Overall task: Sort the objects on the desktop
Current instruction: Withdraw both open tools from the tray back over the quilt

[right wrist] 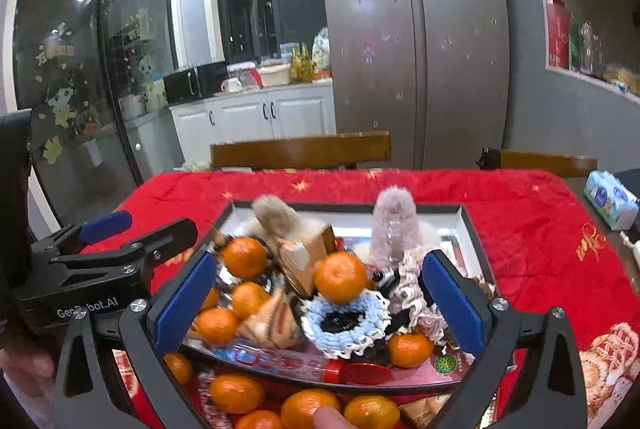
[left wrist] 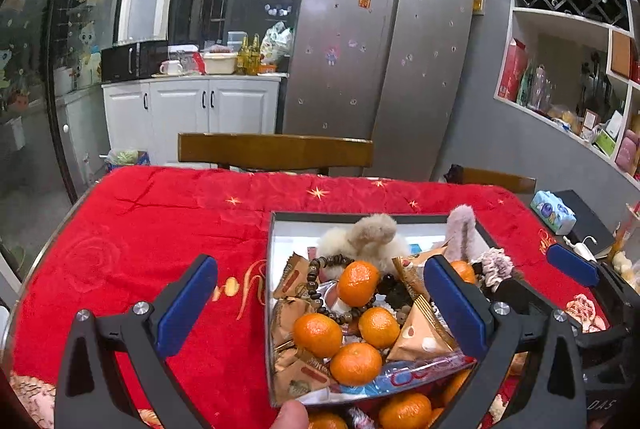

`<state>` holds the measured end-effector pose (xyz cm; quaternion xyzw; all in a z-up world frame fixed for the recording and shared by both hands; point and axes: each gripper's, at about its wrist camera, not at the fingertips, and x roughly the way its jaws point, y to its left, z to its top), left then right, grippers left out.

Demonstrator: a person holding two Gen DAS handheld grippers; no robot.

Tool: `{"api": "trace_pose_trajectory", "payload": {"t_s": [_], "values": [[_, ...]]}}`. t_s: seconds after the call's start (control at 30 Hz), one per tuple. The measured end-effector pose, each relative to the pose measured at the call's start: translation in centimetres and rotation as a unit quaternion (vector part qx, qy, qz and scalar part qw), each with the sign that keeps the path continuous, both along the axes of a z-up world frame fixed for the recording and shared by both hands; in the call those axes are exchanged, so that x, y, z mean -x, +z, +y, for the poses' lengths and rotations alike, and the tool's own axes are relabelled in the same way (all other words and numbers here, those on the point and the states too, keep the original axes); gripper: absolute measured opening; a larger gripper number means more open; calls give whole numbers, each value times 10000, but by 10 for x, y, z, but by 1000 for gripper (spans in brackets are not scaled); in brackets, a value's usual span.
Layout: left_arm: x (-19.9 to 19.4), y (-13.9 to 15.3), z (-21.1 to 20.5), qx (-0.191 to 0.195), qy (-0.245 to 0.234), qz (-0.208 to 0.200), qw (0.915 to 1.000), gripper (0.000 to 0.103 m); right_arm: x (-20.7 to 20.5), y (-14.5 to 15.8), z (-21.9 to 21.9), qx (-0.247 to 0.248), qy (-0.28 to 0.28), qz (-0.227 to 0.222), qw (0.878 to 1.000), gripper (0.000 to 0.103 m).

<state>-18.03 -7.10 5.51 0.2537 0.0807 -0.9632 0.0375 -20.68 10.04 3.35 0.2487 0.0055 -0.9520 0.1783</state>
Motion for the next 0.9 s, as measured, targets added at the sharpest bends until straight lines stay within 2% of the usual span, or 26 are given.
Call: {"api": "trace_pose_trajectory", "payload": {"t_s": [0.17,0.33,0.57,0.73,0.9], "values": [[-24,17,6,334,37,165,9993,103,-17,16,-3,52,76,111,9999,103],[-45,25,10,405,-10,180,9990,103,-37,24,-2,37,124,240,9996,103],[-79,22,17,444,-20,339,9984,103,-68,28,0,-74,210,362,9991,103],[-97,17,22,585,-76,342,9977,103,-80,19,4,-60,362,275,9989,103],[-111,12,20,524,-115,318,9981,103,-94,17,5,-41,412,360,9985,103]]}}
